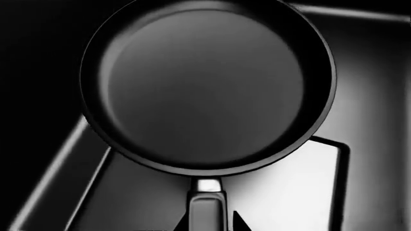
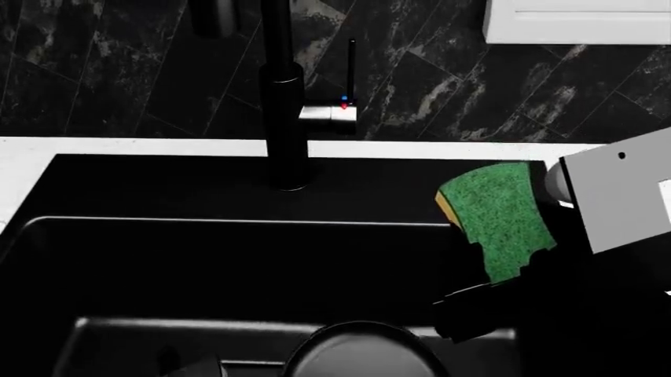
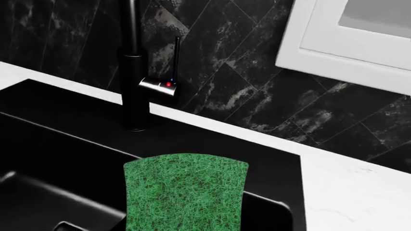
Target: Pick the pan and sponge and place them into the sink. Then turn on the water.
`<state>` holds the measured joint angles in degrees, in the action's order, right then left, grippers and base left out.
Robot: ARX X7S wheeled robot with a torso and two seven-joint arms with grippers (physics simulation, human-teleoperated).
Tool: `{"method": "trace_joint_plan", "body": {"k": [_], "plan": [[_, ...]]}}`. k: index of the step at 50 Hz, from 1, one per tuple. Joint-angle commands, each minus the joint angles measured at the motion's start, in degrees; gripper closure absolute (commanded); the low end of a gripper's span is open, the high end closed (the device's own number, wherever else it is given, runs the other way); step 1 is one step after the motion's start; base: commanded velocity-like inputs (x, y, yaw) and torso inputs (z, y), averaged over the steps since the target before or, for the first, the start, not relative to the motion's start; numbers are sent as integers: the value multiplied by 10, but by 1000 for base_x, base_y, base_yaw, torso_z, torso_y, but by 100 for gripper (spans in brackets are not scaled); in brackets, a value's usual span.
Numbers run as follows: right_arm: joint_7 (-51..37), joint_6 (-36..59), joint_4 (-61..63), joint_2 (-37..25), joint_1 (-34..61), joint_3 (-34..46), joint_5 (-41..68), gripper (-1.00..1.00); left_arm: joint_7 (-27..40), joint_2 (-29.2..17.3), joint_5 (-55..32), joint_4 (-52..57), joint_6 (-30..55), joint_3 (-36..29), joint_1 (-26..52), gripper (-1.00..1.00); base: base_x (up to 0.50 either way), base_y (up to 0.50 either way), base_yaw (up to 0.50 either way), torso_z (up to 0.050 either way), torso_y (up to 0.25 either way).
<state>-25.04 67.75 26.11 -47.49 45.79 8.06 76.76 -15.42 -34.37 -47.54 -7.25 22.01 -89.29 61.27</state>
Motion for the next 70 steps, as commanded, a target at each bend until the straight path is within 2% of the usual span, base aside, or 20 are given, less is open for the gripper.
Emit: {"method": "trace_joint_plan", "body": {"k": [1, 4, 12, 19, 20, 25, 34, 38, 40, 46, 61, 62, 63, 64, 67, 70], "plan": [[3, -11, 8, 7, -26, -3, -11, 100, -42, 58, 31, -94, -57, 5, -25, 100, 0, 0, 0, 0, 0], [1, -10, 8, 6, -26, -5, -9, 100, -50, 65, 34, -111, -60, 3, -29, 100, 0, 0, -1, 0, 3], [10, -17, 1, 11, -28, 5, -22, 100, -17, 105, 30, -116, -30, 1, -36, 100, 0, 0, 0, 0, 1], [10, -18, 2, 9, -29, 5, -19, 100, -19, 102, 29, -112, -27, 1, -37, 100, 0, 0, 0, 1, 0], [10, -18, 2, 9, -29, 5, -19, 100, -17, 101, 32, -104, -22, -4, -36, -100, 0, 0, 0, 0, 0], [10, -23, 4, 9, -36, 4, -19, 100, -14, 107, 27, -110, -17, 0, -34, -100, 0, 0, 0, 0, 0], [18, -34, 0, 12, -44, 9, -30, 100, -12, 70, 25, -74, -23, 6, -27, -100, 0, 0, 0, 0, 0], [20, -37, 1, 13, -50, 10, -31, 100, 11, 51, 17, -46, -20, 15, -27, -100, 0, 0, 0, 0, 0], [22, -39, -2, 14, -53, 11, -33, 100, 23, 36, 11, -16, -13, 18, -24, -100, 0, 0, 0, 0, 0], [8, -24, -4, 27, -43, 27, -23, 100, 17, -67, 10, 70, -40, 36, -1, -100, 0, 0, 0, 0, 0], [-10, 26, -52, 67, -18, 79, 5, 100, 125, -150, -53, 259, 37, 78, 59, -100, 0, 0, 0, 0, 0], [-10, 24, -59, 74, -20, 81, 6, 100, 148, -152, -62, 267, 40, 87, 60, -100, 0, 0, 0, 0, 0], [-10, 28, -66, 81, -20, 89, 4, 100, 171, -154, -114, 272, 65, 101, 68, -100, 0, 0, 0, 0, 0], [-12, 26, -72, 85, -22, 89, 7, 100, 164, -167, -138, 279, 60, 110, 68, -100, 0, 0, 0, 0, 0], [-7, 20, -92, 99, -34, 97, 3, 100, 225, -183, -160, 333, 71, 123, 72, -100, 0, 0, 0, 0, 0], [5, 17, -99, 105, -34, 108, -6, 100, 250, -199, -174, 344, 77, 133, 78, -100, 0, 0, 0, 0, 0]]}}
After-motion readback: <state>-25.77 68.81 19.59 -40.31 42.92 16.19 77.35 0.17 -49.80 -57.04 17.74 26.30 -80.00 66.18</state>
